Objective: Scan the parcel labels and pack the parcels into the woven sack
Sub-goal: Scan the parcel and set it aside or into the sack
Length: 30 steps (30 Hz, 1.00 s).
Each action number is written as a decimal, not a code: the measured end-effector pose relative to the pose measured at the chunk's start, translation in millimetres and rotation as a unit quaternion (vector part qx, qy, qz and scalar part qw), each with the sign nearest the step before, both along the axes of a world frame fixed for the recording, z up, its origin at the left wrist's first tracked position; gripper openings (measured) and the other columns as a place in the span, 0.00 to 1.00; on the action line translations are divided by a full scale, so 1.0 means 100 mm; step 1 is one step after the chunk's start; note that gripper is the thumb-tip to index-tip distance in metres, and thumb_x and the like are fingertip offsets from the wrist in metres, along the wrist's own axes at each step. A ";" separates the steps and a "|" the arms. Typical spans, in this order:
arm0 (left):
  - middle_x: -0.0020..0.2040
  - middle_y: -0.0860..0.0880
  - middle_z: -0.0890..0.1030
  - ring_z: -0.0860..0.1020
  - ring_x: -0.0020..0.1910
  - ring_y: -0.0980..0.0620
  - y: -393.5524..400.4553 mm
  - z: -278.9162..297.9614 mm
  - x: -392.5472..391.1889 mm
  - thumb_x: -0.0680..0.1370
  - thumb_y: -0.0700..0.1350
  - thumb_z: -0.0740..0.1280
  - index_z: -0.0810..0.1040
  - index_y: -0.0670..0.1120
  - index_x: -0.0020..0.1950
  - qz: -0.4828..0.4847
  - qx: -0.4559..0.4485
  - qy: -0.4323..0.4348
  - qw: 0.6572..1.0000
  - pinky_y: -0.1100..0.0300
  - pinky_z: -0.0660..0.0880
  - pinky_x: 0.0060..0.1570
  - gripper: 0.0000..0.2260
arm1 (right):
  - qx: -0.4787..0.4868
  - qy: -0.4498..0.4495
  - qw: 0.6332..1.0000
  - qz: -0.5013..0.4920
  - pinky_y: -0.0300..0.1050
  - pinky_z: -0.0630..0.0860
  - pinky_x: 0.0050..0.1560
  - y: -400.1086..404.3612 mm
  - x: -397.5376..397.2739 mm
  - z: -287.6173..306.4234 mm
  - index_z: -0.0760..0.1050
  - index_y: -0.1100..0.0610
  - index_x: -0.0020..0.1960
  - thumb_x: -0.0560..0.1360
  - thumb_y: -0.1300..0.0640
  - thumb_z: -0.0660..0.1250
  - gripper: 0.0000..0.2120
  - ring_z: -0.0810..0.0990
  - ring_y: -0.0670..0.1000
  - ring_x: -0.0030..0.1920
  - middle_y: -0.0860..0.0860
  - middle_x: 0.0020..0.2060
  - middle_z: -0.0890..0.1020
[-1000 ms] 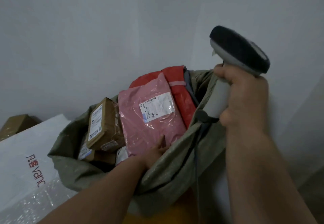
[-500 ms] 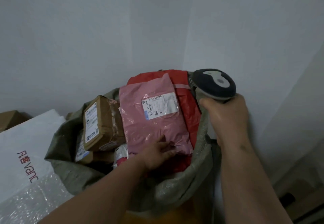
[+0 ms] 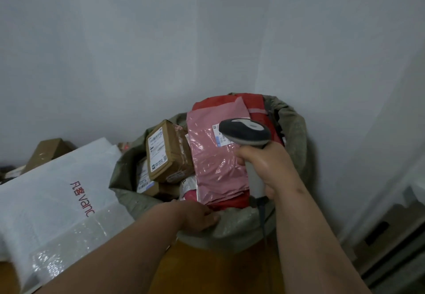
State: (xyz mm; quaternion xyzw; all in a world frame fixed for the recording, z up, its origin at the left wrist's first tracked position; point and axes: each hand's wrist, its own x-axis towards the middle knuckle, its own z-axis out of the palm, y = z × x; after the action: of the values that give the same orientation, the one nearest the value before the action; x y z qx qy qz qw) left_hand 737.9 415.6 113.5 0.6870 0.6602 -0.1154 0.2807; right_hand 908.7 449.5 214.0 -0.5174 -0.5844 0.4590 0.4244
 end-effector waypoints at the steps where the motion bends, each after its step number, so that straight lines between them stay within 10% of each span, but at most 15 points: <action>1: 0.70 0.47 0.74 0.70 0.70 0.45 -0.11 -0.01 -0.06 0.82 0.66 0.49 0.70 0.54 0.73 -0.006 0.002 0.013 1.000 0.41 0.60 0.71 0.27 | -0.007 -0.006 1.000 -0.003 0.48 0.76 0.42 -0.10 -0.06 -0.04 0.82 0.60 0.35 0.67 0.62 0.73 0.03 0.80 0.53 0.37 0.52 0.30 0.82; 12: 0.47 0.53 0.81 0.80 0.49 0.53 -1.19 -0.13 -0.77 0.82 0.55 0.62 0.80 0.55 0.51 0.140 0.160 -0.226 0.951 0.54 0.78 0.53 0.09 | -0.067 -0.019 0.998 0.003 0.48 0.76 0.41 -1.16 -0.81 -0.55 0.83 0.58 0.42 0.68 0.60 0.75 0.04 0.81 0.54 0.42 0.55 0.36 0.84; 30: 0.64 0.41 0.75 0.75 0.60 0.43 -2.38 -1.18 -2.17 0.81 0.45 0.65 0.70 0.41 0.72 0.633 0.103 -0.340 0.688 0.50 0.72 0.58 0.20 | -0.162 -0.100 0.956 0.222 0.46 0.80 0.45 -1.49 -2.19 -1.43 0.80 0.52 0.58 0.71 0.55 0.76 0.15 0.84 0.46 0.39 0.48 0.44 0.85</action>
State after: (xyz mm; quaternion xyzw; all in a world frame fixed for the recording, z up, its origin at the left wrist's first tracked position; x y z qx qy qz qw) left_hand 520.8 177.7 -4.8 0.1229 0.8056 0.4000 0.4194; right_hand 690.0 300.3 70.6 -0.4798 -0.6419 0.5759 0.1616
